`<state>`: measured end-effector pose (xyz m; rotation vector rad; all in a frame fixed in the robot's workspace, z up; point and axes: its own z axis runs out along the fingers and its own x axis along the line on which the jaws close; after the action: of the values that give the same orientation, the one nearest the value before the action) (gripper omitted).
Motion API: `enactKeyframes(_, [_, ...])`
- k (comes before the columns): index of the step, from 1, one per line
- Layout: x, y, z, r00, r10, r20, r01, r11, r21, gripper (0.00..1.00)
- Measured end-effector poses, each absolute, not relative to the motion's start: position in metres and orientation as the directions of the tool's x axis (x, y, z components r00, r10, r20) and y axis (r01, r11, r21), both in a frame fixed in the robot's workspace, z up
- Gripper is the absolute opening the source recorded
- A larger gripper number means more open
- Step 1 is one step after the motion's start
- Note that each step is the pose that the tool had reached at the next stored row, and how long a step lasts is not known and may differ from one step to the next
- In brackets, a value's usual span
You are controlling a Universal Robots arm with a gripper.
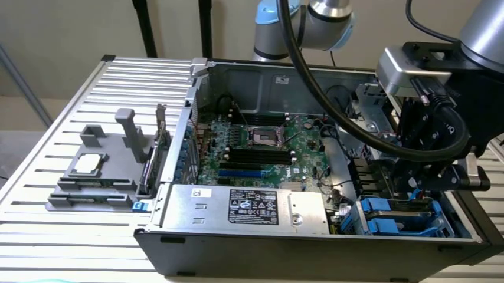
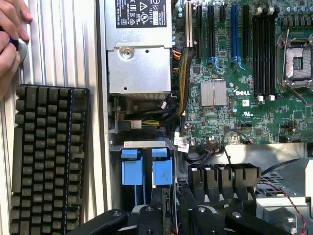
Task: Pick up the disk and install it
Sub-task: 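Insert the second disk wire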
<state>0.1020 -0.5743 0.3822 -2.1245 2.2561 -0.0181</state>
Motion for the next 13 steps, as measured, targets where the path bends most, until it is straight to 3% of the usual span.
enactKeyframes(1, [0.102,-0.573,0.382,-0.06,-0.998,-0.023,-0.997,0.06,-0.038,0.3])
enactKeyframes(13, [0.116,-0.562,0.37,-0.06,-0.998,-0.022,-0.997,0.06,-0.038,0.3])
